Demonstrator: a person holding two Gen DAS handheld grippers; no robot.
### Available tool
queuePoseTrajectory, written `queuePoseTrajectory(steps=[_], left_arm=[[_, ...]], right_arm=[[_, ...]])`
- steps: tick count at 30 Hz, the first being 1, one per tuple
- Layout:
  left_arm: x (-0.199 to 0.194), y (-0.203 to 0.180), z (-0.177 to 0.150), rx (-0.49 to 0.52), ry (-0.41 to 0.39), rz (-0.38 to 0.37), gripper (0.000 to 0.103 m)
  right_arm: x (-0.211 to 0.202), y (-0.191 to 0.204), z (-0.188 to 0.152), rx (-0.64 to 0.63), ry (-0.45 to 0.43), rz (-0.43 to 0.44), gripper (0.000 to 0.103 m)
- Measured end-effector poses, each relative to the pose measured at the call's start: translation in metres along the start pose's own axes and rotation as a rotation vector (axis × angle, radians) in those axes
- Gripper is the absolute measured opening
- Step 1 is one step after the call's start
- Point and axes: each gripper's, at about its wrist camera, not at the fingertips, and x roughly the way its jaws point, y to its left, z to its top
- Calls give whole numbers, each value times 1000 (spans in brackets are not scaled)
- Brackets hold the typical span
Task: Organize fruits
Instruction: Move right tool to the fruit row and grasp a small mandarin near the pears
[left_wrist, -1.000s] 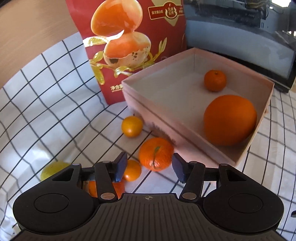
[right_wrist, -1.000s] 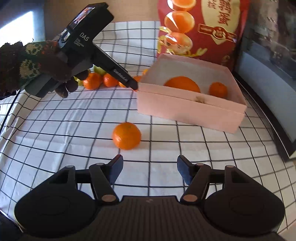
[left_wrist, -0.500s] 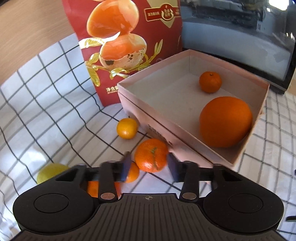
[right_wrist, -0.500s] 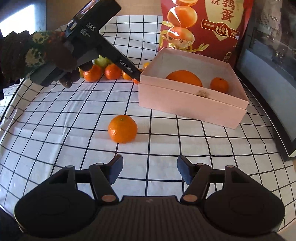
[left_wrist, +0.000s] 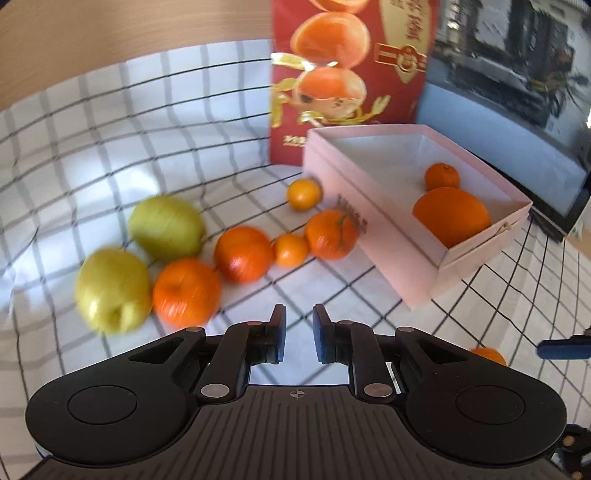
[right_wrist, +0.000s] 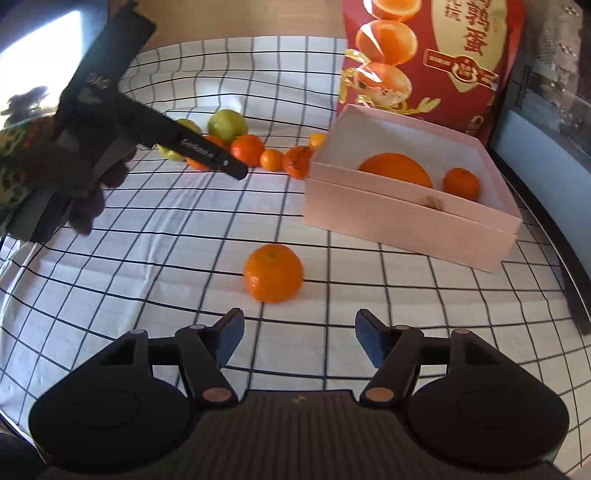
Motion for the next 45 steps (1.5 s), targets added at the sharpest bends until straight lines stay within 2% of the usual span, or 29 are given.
queuePoseTrajectory(steps=[5, 8, 13, 17, 19, 20, 21, 23, 26, 31, 34, 35, 37, 41, 45], left_arm=[[-20, 15, -18, -138, 5, -8, 20], [-35, 22, -30, -233, -18, -17, 21], [-57, 33, -48, -373, -55, -23, 24], [-74, 42, -62, -470, -70, -18, 24], [-82, 43, -66, -485, -77, -30, 24], [-88, 43, -69, -484, -83, -33, 24], [-94, 42, -72, -478, -89, -31, 24], [-104, 44, -76, -481, -100, -27, 24], [-115, 52, -85, -529, -119, -7, 24], [-120, 61, -93, -562, -103, 32, 24], [-124, 64, -96, -580, -101, 42, 24], [-125, 64, -97, -584, -99, 45, 24], [-125, 63, -97, -578, -91, 51, 24], [-121, 58, -101, -572, -62, 54, 24], [-116, 50, -105, -570, -35, 48, 25]], right_arm=[[2, 9, 9, -32, -15, 20, 67], [2, 12, 26, -66, -38, 38, 67], [11, 16, 87, -141, -86, 89, 67], [41, 29, 136, -214, -52, 137, 66], [66, 41, 154, -277, 5, 146, 58], [80, 47, 162, -316, 35, 143, 50], [93, 53, 166, -362, 63, 135, 47], [115, 62, 169, -480, 103, 103, 45], [140, 64, 173, -589, 149, 87, 41], [169, 61, 178, -612, 212, 119, 40], [175, 65, 176, -646, 211, 105, 32], [174, 66, 176, -644, 210, 92, 27], [167, 65, 178, -604, 204, 100, 27], [139, 62, 177, -497, 157, 177, 27], [96, 72, 152, -427, 113, 279, 27]])
